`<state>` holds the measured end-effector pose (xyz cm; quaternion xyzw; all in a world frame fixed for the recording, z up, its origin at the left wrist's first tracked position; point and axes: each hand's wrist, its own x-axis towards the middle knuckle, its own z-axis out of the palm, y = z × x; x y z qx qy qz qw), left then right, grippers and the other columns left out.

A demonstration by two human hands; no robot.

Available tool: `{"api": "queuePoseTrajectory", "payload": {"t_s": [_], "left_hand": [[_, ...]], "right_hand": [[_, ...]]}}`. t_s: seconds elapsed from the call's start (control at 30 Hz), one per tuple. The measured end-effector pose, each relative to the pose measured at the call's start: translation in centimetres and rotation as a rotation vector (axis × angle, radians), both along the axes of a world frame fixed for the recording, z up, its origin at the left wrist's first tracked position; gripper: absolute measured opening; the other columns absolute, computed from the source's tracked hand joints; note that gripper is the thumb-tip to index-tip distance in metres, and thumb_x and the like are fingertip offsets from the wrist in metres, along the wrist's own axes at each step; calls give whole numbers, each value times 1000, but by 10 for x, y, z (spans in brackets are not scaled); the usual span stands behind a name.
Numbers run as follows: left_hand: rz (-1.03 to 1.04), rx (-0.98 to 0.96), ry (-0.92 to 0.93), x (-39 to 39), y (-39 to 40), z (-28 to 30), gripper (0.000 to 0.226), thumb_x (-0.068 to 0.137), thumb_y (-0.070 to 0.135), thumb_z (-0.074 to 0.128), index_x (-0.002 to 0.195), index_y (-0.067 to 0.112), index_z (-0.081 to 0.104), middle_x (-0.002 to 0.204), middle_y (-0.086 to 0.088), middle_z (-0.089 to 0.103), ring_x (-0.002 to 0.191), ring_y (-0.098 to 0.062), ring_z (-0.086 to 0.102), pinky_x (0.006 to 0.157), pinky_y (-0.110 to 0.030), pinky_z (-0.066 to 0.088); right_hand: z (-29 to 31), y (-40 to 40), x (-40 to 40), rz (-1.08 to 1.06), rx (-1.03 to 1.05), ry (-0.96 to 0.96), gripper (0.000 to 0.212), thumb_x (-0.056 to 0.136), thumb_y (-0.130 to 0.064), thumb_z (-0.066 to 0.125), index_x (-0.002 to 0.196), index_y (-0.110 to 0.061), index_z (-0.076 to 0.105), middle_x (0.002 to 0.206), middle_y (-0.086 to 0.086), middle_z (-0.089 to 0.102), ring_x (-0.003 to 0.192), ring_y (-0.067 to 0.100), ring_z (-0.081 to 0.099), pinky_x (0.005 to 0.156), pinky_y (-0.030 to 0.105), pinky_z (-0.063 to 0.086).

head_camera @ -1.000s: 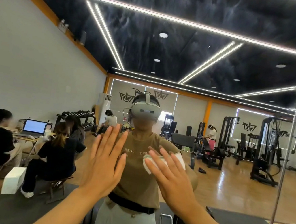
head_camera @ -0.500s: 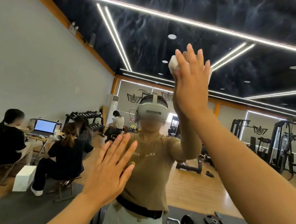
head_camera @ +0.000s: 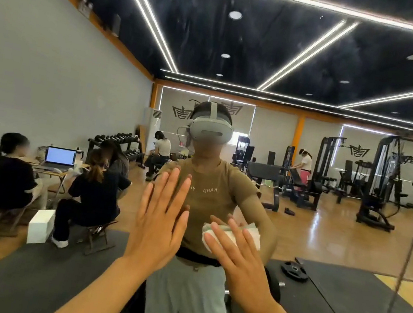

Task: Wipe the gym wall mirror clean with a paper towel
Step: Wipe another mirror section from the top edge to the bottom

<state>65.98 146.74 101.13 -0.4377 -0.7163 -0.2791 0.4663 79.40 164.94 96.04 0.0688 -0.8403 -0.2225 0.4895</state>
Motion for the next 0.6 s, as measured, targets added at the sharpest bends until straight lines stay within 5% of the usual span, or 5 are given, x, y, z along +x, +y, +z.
{"api": "queuePoseTrajectory", "payload": {"t_s": [0.17,0.37,0.5,0.6], "left_hand": [[6,-71,-15,19,9,-48,63,102,34,36,159,14,22,168,-9,6,155,-27,5,124,-44,1],[44,-69,-15,20,12,-58,63,102,32,35,160,16,19,168,-9,9,155,-27,8,124,-45,4],[65,-58,-28,20,16,-59,61,102,32,32,160,16,19,168,-9,11,155,-27,10,125,-45,4],[59,-22,-50,25,19,-57,59,102,31,32,158,14,24,167,-10,13,154,-28,11,125,-45,4]], "right_hand": [[4,12,13,-22,143,-51,45,109,-12,33,152,-22,34,162,2,28,150,28,25,124,41,19],[118,23,6,-15,-19,242,75,84,6,69,147,-16,37,159,14,31,150,34,20,126,43,5],[194,24,9,-15,-190,426,61,97,-4,61,149,-21,34,160,15,27,150,35,18,125,41,3],[186,24,5,-7,-240,448,65,98,-1,57,152,-24,28,161,12,26,150,35,18,125,48,8]]}}
